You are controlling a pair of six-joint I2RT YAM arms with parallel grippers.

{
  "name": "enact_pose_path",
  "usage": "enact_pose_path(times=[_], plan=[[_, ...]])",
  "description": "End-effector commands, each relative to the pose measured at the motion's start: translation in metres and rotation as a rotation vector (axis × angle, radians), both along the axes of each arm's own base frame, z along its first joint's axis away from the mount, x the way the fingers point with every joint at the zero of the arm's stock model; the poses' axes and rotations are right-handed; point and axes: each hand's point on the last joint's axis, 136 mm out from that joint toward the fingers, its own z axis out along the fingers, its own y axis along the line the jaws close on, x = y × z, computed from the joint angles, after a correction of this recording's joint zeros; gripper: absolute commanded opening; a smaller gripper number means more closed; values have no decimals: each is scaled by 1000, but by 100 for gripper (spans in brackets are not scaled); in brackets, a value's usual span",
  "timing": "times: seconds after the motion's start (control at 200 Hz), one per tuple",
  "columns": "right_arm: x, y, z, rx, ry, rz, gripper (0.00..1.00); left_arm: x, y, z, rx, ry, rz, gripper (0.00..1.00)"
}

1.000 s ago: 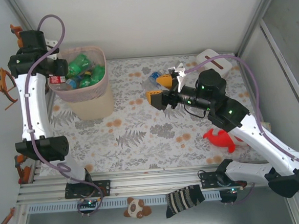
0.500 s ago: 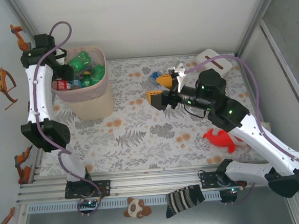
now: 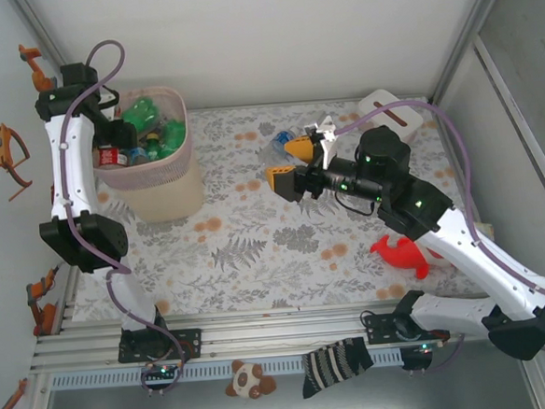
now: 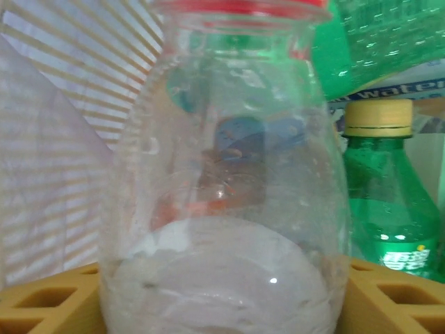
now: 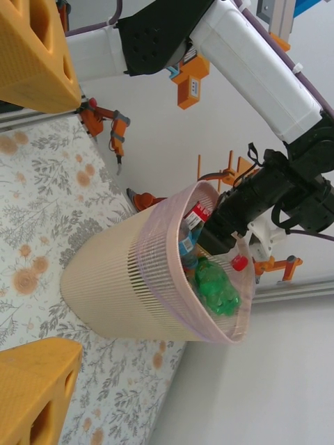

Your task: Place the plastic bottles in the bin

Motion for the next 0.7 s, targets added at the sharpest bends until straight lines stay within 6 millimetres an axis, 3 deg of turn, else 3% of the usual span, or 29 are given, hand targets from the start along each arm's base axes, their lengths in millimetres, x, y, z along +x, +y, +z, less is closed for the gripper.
enact_pose_path(times=[0.0,0.456,0.696], plan=[[-4,2,13,19,-29,15,83,-16,5,10,-17,22,35,75],[1,-1,15,23,-34,-17,83,-21,-4,46,-56,-87,19,82],[29,-7,2,-37,5,-160,83,-28,-12,62,-91,-135,6,82]])
